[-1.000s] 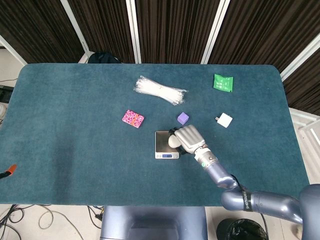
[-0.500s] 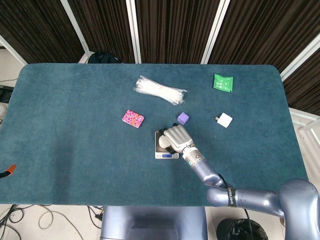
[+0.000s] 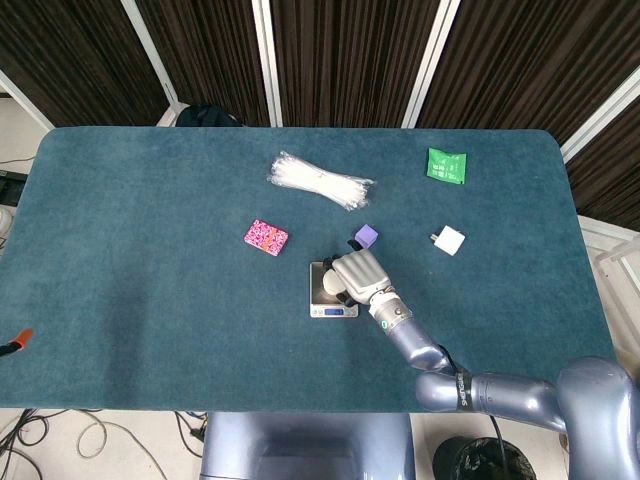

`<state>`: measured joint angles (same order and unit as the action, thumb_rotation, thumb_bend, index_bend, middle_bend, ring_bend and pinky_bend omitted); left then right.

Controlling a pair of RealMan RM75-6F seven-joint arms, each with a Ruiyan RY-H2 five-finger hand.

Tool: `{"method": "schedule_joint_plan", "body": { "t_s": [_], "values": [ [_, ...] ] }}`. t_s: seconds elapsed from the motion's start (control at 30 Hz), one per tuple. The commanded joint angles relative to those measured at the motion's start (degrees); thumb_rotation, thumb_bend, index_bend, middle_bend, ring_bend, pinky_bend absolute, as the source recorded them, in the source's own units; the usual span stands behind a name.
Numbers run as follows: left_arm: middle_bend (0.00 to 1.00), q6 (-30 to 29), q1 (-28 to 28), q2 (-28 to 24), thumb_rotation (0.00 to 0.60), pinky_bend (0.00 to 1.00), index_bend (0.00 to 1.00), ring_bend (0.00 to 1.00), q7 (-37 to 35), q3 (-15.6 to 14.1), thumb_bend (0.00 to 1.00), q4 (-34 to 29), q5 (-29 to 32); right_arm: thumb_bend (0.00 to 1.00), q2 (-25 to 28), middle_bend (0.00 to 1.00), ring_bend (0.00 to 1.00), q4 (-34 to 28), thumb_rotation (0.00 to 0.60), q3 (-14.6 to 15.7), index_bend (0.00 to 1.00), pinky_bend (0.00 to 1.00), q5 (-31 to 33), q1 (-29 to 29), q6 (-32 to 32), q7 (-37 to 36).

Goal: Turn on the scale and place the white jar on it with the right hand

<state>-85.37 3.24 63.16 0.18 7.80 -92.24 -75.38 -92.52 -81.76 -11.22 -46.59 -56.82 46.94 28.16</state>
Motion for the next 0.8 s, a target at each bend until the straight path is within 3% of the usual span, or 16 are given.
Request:
{"method": "schedule_joint_plan", "body": {
  "t_s": [0.03,0.33,0.8],
  "values": [
    [0.00,0.0,0.0,0.1,0.600,0.00,0.00,0.00,0.1,0.0,0.12,0.0,0.0,0.41,-0.2,0.40,0.43,0.3,0.600,0.0,0.38,0.12,-0.4,0.0,0.0,-0.7],
    [0.00,-0.3,0.0,0.3,0.600,0.00,0.00,0.00,0.1,0.3,0.12,0.1,0.3,0.41,-0.3,0.31,0.37,0.8,0.600,0.2,0.24,0.12,-0.9,0.1,-0.5,-2.3],
    [0.00,-0.4,-0.1,0.3,0.600,0.00,0.00,0.00,0.1,0.5,0.12,0.2,0.8,0.36,1.5,0.05,0.16,-1.9,0.600,0.3,0.08,0.06,2.3,-0.9,0.3,-0.1]
  ]
}}
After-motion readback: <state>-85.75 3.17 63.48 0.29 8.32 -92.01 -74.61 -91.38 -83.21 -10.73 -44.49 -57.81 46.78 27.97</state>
